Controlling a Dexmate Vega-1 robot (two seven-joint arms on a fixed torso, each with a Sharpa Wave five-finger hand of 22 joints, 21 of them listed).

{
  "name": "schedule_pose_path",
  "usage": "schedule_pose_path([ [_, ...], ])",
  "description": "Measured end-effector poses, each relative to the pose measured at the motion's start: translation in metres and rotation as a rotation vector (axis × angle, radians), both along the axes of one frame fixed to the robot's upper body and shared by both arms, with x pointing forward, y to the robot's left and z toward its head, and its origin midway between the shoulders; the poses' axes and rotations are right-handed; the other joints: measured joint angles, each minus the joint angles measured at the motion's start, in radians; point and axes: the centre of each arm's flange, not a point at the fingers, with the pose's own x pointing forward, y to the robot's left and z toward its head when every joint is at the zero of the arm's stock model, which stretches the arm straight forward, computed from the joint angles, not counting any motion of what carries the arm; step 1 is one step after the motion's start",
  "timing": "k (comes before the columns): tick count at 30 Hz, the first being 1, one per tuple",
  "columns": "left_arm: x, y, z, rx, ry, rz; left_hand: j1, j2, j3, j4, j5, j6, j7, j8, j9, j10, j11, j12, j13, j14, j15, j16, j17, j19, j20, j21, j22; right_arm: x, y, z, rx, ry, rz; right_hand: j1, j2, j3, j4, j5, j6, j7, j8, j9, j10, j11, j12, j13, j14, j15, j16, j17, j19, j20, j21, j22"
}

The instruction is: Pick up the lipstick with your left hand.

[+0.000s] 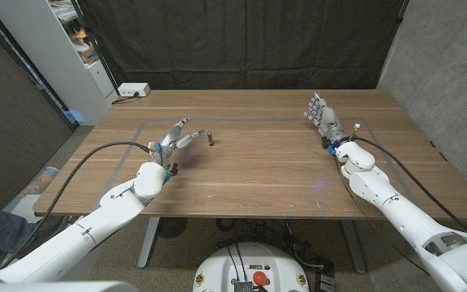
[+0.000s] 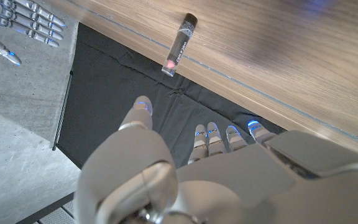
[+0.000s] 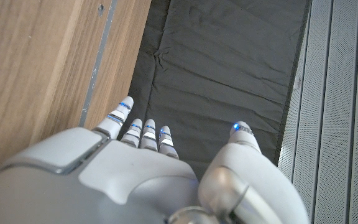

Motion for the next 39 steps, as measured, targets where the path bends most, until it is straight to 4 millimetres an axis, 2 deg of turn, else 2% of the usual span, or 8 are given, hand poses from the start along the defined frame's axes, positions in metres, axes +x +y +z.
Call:
schedule_pose_path([
  [15,0.007,-0.011,-0.003,0.056,0.015,0.03,0.005,0.003,0.004,0.004,0.0,0.0,0.0,0.0,0.0,0.005,0.005,0.0,0.0,0.005,-0.006,0.0,0.0,0.0,0.0,0.0,0.0,0.001,-0.002,-0.004,0.007,0.004,0.002,0.0,0.0,0.0,0.0,0.0,0.0,0.0,0.0,0.0,0.0,0.0,0.0,0.004,0.006,0.006,0.0,0.0,0.0,0.0,0.0,0.0],
  [39,0.008,-0.025,-0.002,0.157,-0.001,0.083,0.013,-0.005,0.004,0.004,0.0,0.006,-0.005,0.0,0.0,0.011,0.0,0.0,0.0,0.009,-0.002,0.0,0.0,0.0,0.0,0.0,0.0,0.004,-0.002,-0.003,0.018,-0.001,0.005,0.0,0.0,-0.004,-0.004,0.0,0.0,0.0,0.0,0.0,0.0,0.0,0.0,0.004,0.006,0.005,0.0,0.0,0.0,0.0,0.0,0.0],
])
